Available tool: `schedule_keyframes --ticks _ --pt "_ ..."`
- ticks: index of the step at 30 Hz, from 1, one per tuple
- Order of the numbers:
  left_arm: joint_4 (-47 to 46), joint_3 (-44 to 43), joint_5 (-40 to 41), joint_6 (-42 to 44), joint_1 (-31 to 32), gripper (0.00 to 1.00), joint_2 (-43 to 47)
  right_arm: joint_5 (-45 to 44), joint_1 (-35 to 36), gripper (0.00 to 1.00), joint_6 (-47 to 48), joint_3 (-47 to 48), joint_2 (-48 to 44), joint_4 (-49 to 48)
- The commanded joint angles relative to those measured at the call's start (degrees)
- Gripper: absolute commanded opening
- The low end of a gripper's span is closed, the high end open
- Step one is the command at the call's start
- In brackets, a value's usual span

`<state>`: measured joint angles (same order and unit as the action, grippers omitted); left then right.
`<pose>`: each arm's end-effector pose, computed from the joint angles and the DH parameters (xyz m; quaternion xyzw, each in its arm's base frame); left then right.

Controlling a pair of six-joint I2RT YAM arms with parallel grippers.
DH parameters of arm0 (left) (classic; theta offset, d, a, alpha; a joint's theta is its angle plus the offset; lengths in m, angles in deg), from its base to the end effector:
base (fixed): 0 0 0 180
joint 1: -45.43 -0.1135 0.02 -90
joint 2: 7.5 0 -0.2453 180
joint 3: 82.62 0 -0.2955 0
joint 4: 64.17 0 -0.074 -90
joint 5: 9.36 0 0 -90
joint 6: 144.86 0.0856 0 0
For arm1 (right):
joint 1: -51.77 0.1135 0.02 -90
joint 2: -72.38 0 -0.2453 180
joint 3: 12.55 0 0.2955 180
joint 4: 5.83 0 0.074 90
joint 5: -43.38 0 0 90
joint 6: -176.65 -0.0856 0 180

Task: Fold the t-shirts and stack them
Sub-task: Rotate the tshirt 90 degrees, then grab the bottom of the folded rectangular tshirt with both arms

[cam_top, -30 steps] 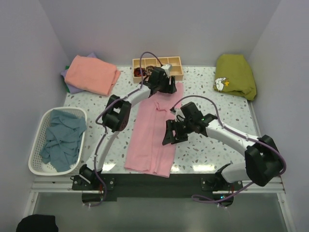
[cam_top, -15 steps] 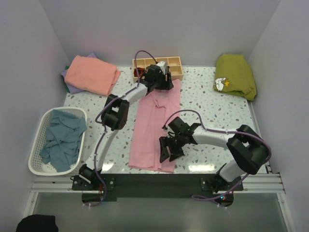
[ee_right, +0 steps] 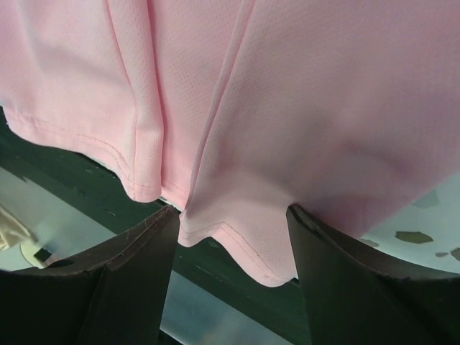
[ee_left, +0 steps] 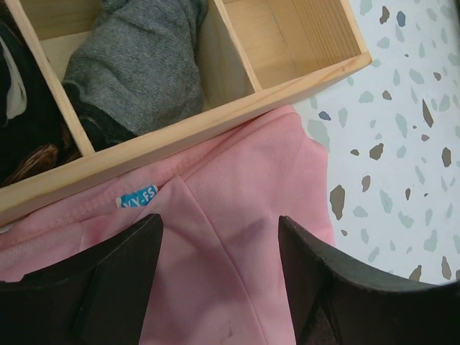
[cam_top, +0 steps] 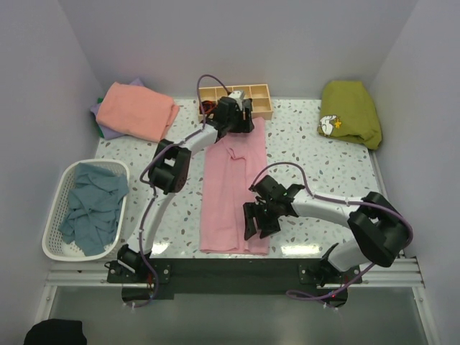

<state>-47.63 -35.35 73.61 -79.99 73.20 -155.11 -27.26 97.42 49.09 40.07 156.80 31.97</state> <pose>0.5688 -0.3114 0.0862 0.0500 0.8696 -0.2654 0.4134 0.1903 0.2352 0.0569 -0.0981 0.9657 0.2397 0.0206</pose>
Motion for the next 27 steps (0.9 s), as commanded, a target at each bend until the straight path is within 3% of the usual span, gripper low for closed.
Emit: schedule_keyframes --ticks 1,5,9,16,19,21,23,27 --pt "1.77 1.92 3.6 -0.28 -1.49 0.71 2.41 -11.27 -0.12 0.67 2.66 -3.11 1.01 7.4" --pt "0.55 2.7 1.06 0.25 -1.4 0.7 4.17 -6.88 -0.12 0.67 4.25 -1.89 -3.29 5.12" --pt "-3.93 7.88 -2.55 2.26 -0.7 0.7 12.23 -7.05 -0.12 0.68 6.45 2.68 -11.1 6.69" --pt "-5.61 18.34 2.45 4.04 0.97 0.71 29.99 -22.92 -0.3 0.83 7.86 10.95 -19.47 14.76" --pt "-5.0 30.45 4.38 0.35 1.15 0.71 39.74 -28.31 -2.22 0.86 7.68 10.51 -19.73 17.85" --pt "-7.88 45.19 5.09 -2.46 1.5 0.71 48.85 -29.72 -3.9 0.86 7.15 8.85 -20.17 18.74" --pt "-9.21 59.83 6.93 -4.48 2.64 0.7 55.03 -28.68 -5.56 0.87 6.89 7.18 -21.31 18.21" --pt "-8.61 80.11 9.91 -11.86 5.18 0.71 73.54 -23.85 -9.87 0.88 6.36 0.08 -26.92 15.4"
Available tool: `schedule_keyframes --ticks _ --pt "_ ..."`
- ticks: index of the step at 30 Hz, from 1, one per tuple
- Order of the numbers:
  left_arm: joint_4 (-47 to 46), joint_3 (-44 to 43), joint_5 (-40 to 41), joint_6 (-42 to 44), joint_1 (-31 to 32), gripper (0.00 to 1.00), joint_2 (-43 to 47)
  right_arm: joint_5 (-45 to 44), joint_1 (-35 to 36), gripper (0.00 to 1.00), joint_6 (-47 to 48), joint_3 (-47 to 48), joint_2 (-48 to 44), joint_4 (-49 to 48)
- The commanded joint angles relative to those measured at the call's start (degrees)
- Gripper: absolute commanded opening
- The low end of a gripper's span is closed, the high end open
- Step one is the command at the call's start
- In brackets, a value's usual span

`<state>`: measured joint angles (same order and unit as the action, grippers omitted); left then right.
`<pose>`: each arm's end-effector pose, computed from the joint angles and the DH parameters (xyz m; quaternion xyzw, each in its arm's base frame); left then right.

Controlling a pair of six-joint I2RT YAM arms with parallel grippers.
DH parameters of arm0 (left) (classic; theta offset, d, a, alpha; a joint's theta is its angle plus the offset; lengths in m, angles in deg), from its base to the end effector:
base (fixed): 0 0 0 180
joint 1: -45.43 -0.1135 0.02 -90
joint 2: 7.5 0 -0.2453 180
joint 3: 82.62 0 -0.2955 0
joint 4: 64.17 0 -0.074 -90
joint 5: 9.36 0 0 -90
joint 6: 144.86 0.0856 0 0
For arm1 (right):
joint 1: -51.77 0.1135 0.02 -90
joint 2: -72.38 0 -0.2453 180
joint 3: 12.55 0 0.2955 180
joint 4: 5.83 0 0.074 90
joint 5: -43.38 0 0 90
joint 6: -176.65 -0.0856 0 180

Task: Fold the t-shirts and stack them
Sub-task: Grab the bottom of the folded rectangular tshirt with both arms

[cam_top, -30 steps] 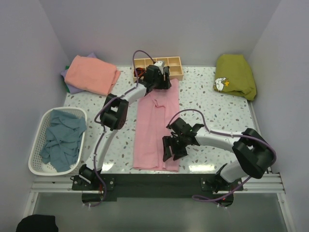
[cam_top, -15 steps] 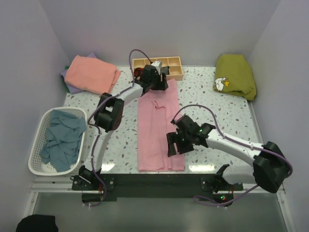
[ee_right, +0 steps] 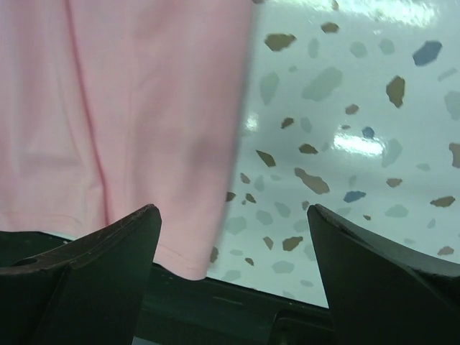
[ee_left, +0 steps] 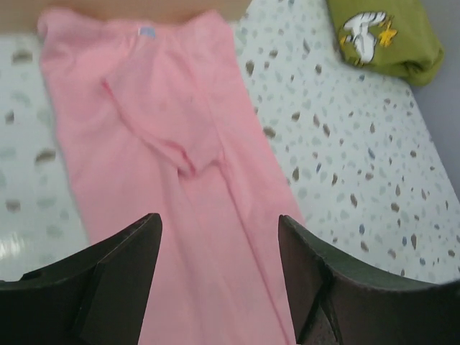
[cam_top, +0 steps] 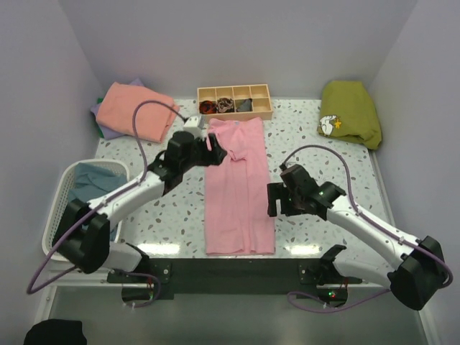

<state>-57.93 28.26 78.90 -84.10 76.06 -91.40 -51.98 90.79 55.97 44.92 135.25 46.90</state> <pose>0.3675 -0.2206 0.2248 0.0186 0.8240 -0.2934 0.4844 0.2275 0.1741 0.1688 -0.0570 0.9589 0.1198 0.2508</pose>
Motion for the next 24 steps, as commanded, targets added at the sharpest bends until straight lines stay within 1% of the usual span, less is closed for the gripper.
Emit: schedule_keyframes --ticks 1,2,3,4,5,6,7,8,10,12,13,15,16,18,19,21,22,24 --pt "3.0 19.24 5.68 -9.16 3.54 0.71 12.94 3.06 -4.04 0.86 -0.7 -5.93 -6.61 -0.57" --pt "5.36 23.26 6.65 -10.31 4.25 0.71 15.93 3.86 -5.0 0.86 -0.79 -7.16 -8.1 -1.63" --pt "8.26 24.87 7.27 -12.58 5.04 0.71 21.53 4.83 -5.19 0.86 -1.14 -9.17 -10.38 -2.77" --pt "10.29 26.02 8.41 -13.73 7.31 0.71 24.11 5.19 -5.27 0.86 -2.36 -9.8 -11.36 -3.91" --pt "14.49 27.77 9.72 -15.14 8.29 0.72 26.48 5.28 -5.54 0.86 -3.41 -10.16 -11.8 -3.84" --pt "16.62 28.48 10.08 -17.67 9.17 0.71 30.59 5.28 -5.63 0.86 -4.38 -10.77 -11.81 -3.66" --pt "18.73 29.1 10.09 -19.09 10.49 0.71 32.2 5.28 -5.63 0.86 -5.44 -11.04 -10.94 -3.84" --pt "22.4 30.41 10.17 -20.59 11.11 0.71 33.87 8.32 -5.54 0.86 -5.97 -11.3 -10.32 -3.84" --pt "24.54 31.74 9.83 -23.49 13.3 0.7 37.39 11.85 -5.54 0.84 -7.98 -13.14 -8.39 -6.1" --pt "27.53 32.71 10.7 -25.51 15.15 0.7 38.63 15.38 -5.54 0.82 -10.09 -16.47 -8.55 -8.4" --pt "28.41 32.71 10.79 -26.04 16.9 0.7 38.46 15.82 -5.45 0.81 -12.11 -17.71 -9.08 -9.71" --pt "30.43 32.97 10.44 -28.67 19.1 0.69 37.59 15.74 -5.45 0.8 -13.7 -20.08 -12.32 -8.86" --pt "30.7 33.23 10.53 -29.73 21.98 0.68 37.14 15.82 -5.54 0.79 -14.06 -20.53 -13.64 -8.41" --pt "30.88 34.2 10.79 -33.07 25.34 0.68 35.56 16.52 -5.45 0.78 -14.85 -21.41 -16.54 -7.01" --pt "30.96 34.64 11.49 -34.39 28.57 0.68 34.86 16.88 -5.45 0.77 -14.94 -21.59 -17.08 -6.57" --pt "32.01 35.35 12.63 -38.25 31.58 0.67 33.1 17.23 -5.28 0.76 -15.29 -22.37 -17.96 -5.77" --pt "32.37 35.35 14.12 -39.4 34.55 0.67 32.84 17.49 -5.1 0.75 -15.46 -22.73 -18.05 -6.03" --pt "32.02 35.87 13.78 -41.69 37.03 0.68 32.05 18.72 -4.58 0.74 -16.25 -23.87 -18.05 -7.34"
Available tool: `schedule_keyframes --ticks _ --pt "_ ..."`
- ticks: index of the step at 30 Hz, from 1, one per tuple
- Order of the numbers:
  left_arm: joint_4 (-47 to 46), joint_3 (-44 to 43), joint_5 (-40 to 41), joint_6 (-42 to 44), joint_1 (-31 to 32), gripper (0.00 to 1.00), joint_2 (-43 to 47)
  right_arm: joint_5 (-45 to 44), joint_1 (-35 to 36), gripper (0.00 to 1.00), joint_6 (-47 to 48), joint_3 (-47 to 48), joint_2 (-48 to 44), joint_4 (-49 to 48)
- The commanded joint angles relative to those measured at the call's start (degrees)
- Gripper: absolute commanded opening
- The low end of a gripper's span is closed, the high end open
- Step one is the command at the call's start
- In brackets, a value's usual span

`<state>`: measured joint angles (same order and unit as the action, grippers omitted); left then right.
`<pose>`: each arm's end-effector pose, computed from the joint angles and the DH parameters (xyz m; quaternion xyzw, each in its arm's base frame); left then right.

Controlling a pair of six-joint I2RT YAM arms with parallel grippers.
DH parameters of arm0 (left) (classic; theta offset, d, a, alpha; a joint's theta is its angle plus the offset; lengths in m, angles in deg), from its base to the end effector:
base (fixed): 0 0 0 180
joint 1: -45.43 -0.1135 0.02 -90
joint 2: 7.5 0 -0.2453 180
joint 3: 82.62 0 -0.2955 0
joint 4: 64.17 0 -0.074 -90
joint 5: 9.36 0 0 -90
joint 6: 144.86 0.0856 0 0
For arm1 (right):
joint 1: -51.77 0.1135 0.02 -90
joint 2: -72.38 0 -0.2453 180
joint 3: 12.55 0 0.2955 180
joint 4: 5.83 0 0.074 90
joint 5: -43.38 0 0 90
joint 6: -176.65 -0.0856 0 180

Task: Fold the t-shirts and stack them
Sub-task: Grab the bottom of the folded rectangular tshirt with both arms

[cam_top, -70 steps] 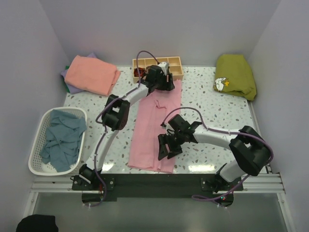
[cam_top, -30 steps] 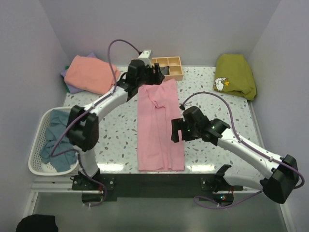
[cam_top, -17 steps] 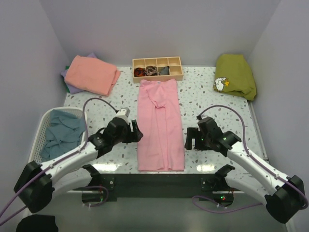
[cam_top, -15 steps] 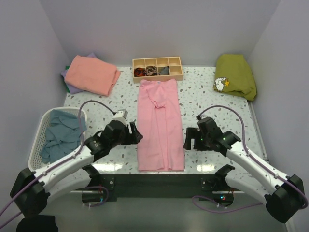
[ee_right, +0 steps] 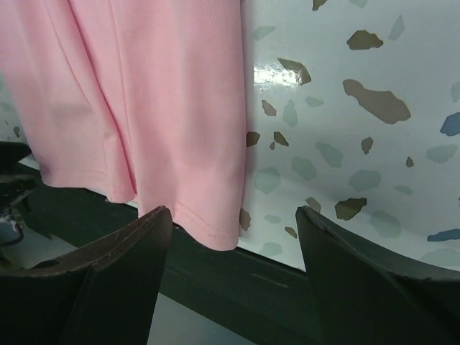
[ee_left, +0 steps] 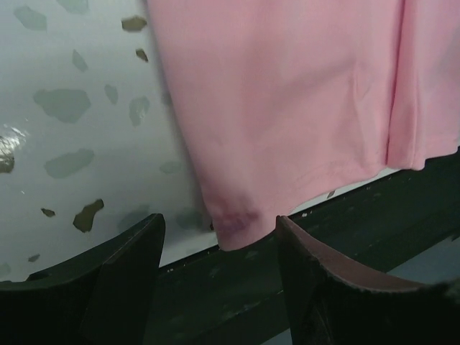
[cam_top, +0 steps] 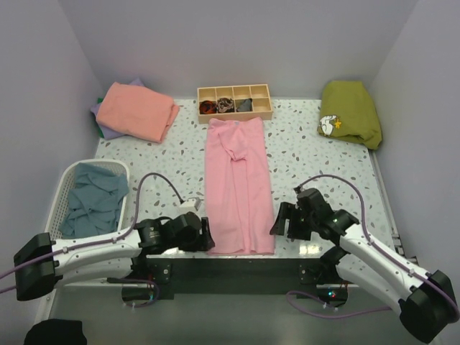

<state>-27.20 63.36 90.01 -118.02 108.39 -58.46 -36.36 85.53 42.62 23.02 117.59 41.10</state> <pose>0.1222 -0.2088 0.0899 -0.0270 0.9476 -0.2400 0.2091 0.1792 0.1381 0.1061 0.0598 0.9524 0.2465 0.1692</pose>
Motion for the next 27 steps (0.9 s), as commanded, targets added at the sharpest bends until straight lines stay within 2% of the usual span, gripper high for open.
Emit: schedule_keyframes --ticks 1,6,19,23,24,27 --pt "1.03 0.95 1.72 -8.29 5.5 0.68 -1.24 3.36 0.96 0.72 -3.34 -2.23 -0.13 -1.65" --pt "2.52 0.86 3.11 -12.78 10.25 0.68 -2.65 2.83 3.59 0.71 -4.48 -3.02 1.01 -2.35" --pt "-2.3 1.3 8.83 -12.61 10.34 0.65 -2.03 4.5 8.6 0.52 -6.33 -3.82 10.33 -11.31" --pt "-3.9 1.74 8.3 -12.61 10.34 0.59 -4.23 4.24 8.78 0.47 -6.42 -3.99 11.65 -12.11" --pt "-4.16 1.91 8.21 -12.69 10.34 0.58 -4.41 4.24 8.87 0.42 -6.33 -4.08 11.57 -12.28" --pt "-6.09 3.32 7.69 -12.87 10.34 0.51 -4.15 3.8 8.78 0.4 -6.6 -4.61 11.39 -12.46"
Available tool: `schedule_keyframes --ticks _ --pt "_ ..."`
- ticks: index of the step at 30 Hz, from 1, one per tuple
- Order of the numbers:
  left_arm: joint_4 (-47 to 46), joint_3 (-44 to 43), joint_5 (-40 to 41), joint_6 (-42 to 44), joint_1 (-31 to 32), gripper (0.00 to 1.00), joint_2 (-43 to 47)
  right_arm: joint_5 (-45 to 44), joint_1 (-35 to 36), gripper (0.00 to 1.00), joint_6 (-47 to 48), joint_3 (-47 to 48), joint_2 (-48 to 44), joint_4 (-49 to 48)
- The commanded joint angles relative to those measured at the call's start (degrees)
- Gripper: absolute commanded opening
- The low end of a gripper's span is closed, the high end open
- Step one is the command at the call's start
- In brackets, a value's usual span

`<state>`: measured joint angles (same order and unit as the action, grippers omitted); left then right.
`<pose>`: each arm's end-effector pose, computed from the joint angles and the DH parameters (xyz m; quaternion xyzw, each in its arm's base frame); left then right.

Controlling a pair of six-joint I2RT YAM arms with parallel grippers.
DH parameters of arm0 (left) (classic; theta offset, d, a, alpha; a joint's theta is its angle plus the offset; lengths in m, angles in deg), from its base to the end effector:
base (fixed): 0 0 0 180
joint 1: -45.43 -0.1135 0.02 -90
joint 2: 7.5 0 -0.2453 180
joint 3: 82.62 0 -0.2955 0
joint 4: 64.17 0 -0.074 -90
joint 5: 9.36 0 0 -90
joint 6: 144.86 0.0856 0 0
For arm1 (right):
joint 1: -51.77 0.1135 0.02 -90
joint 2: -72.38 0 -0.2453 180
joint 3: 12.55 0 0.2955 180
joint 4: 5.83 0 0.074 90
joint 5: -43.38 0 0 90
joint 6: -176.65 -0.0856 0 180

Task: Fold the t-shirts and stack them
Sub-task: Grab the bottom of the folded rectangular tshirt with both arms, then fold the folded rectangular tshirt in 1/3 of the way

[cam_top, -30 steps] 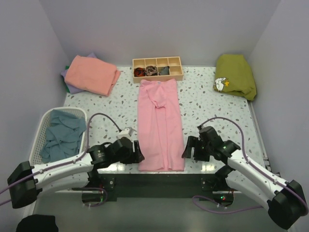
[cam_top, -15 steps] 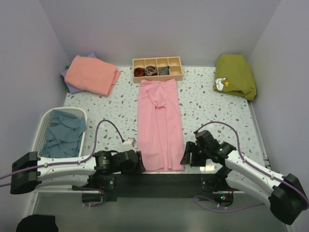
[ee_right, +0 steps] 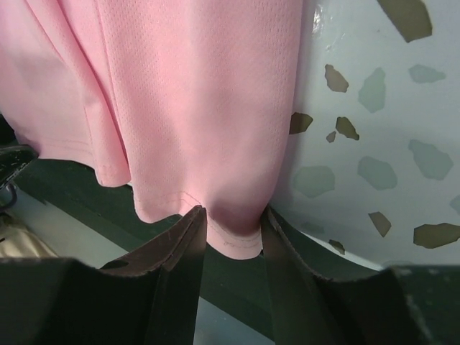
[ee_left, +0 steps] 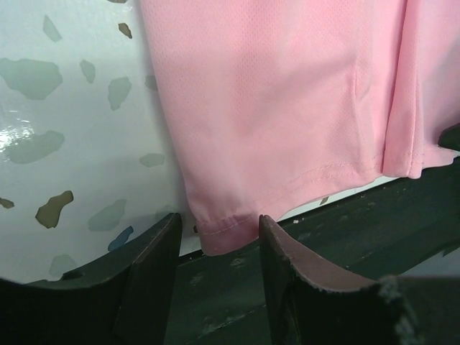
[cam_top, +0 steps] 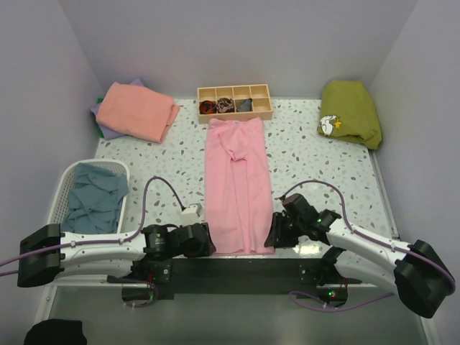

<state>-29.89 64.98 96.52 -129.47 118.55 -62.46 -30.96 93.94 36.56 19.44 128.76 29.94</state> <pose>0.0914 -0.2205 0.0701 -0.0518 0.9486 -0.2347 0.2057 0.1558 0.1723 0.0601 0.0311 0.9574 0.2751 0.0819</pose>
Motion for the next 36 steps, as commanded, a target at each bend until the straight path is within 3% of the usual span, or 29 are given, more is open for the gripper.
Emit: schedule_keyframes --ticks 1,9,13,14,15,16,19,25,36 --pt "-3.93 2.23 1.0 -1.5 0.18 0.5 0.03 -1.6 0.37 0.4 -0.71 -1.2 0.13 -1.46" --pt "-6.66 3.72 0.82 -1.5 0.18 0.42 -0.85 -0.02 0.54 0.31 -1.77 -3.57 1.19 -5.51" --pt "-7.54 3.73 0.47 -1.24 0.18 0.26 -1.9 -0.02 0.54 0.15 -1.86 -3.58 0.84 -5.51" --pt "-7.54 3.64 0.38 -1.07 0.18 0.22 -1.82 -0.63 0.45 0.04 -1.86 -3.4 0.49 -4.64" --pt "-6.84 3.29 0.47 -1.15 0.18 0.19 -1.73 -0.98 0.45 0.0 -1.77 -3.22 0.05 -4.02" --pt "-6.4 3.11 0.56 -0.98 0.18 0.12 -1.12 -1.42 0.54 0.0 -1.6 -2.44 -1.43 -3.32" --pt "-3.85 1.97 0.73 -0.63 0.18 0.05 0.81 -2.82 0.45 0.0 -0.89 -0.42 -3.9 -0.07" --pt "1.77 -2.68 3.19 0.43 0.18 0.05 3.19 -4.76 0.54 0.0 1.83 5.37 -4.71 3.54" --pt "10.12 -15.86 13.38 3.85 -1.31 0.09 -2.52 -10.73 0.54 0.01 9.91 20.14 6.01 7.32"
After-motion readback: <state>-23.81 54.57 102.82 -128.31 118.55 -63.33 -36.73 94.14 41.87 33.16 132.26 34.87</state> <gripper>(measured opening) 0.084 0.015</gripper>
